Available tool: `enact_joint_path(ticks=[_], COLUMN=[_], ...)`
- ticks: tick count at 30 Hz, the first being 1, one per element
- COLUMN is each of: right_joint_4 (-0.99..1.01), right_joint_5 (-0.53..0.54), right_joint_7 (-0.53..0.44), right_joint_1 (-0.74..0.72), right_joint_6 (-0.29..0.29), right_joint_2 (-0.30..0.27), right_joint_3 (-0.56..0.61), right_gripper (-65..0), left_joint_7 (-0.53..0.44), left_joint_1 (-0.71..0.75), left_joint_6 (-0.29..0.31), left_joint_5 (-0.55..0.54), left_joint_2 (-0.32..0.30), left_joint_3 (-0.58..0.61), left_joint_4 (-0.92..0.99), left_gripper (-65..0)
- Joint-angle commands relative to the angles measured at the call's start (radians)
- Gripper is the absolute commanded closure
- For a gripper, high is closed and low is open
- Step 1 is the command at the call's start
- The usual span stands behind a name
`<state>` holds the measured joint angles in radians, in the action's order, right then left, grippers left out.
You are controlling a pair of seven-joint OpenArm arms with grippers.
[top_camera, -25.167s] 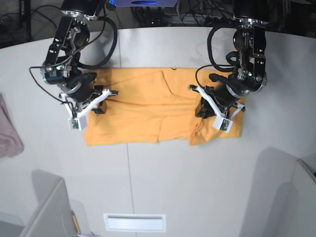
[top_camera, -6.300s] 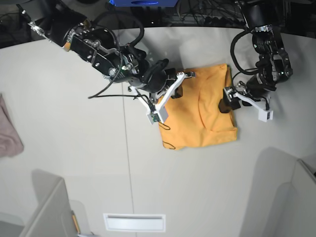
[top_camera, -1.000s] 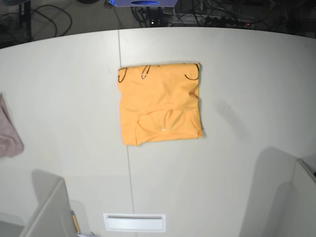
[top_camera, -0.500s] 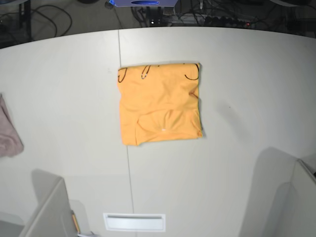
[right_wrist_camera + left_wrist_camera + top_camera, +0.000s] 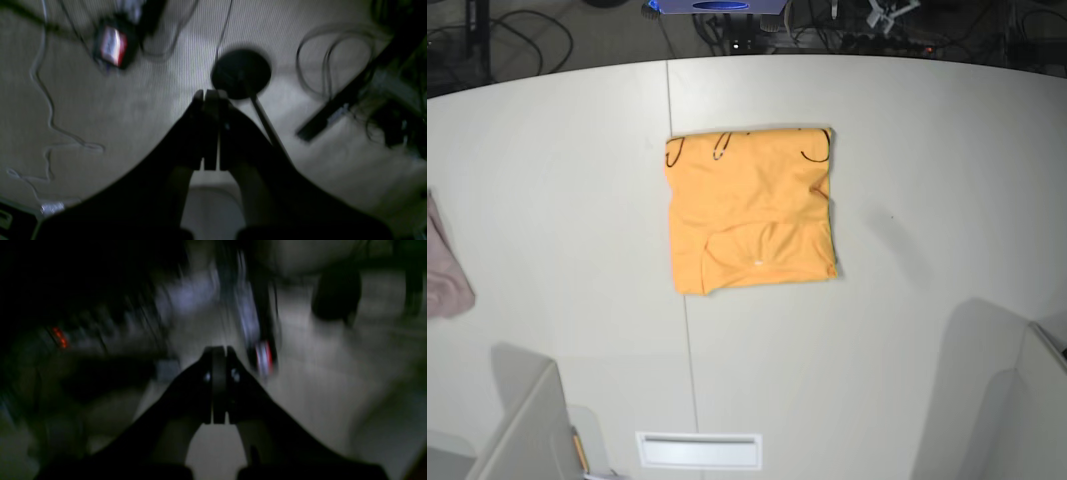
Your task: Fold the T-shirt properly
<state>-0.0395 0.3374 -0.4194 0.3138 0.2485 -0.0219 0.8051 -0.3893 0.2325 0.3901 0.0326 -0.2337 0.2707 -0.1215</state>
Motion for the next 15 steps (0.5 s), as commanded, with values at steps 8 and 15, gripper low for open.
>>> enact_joint_path(ticks=[8,15], right_joint_4=[0.008,0.011], right_joint_5=[0.004,0.001], right_joint_7=[0.027,0.047], right_joint_1=[-0.015,-0.031], right_joint_6=[0.012,0.012], right_joint_2=[-0.045,-0.059], right_joint_3=[-0.003,0.004], right_gripper=[0.0,0.0], left_joint_7=[-0.004,0.006], left_joint_1=[-0.008,0.009], left_joint_6=[-0.109,-0.11], left_joint_5=[-0.01,-0.012], left_joint_2=[-0.011,0.02], left_joint_3=[0.0,-0.001], left_joint_4=[0.003,0.007], left_gripper=[0.0,0.0])
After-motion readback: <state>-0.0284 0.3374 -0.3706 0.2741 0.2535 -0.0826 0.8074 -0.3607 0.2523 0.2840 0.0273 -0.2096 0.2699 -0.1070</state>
